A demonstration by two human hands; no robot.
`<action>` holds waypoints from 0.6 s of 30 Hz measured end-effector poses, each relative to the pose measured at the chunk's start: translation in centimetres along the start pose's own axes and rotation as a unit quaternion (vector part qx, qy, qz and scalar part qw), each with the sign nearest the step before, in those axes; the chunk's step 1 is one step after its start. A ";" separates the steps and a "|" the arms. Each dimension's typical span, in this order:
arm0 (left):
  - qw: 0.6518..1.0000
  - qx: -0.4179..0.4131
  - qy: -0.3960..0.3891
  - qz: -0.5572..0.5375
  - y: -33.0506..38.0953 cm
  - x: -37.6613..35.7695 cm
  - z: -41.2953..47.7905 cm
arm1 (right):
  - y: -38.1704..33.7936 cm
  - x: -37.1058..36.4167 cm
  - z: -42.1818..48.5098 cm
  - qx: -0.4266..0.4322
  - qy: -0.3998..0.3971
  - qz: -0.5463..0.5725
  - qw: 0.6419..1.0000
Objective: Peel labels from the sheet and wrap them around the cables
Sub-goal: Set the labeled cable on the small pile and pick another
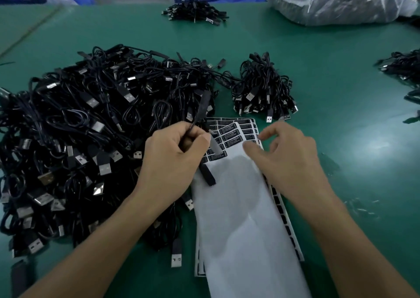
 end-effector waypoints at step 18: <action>0.999 -0.029 0.019 -0.001 -0.3 0.0 -0.2 | -3.2 -3.0 1.2 0.029 -0.087 0.268 0.959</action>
Point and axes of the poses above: each hand's wrist, its own z-axis towards the middle knuckle, its own x-axis out of the back of the hand, y = z × x, the point moved 4 cm from there along z, towards the middle knuckle, and after that the axes turned 14 degrees about x, right-handed, at the moved point
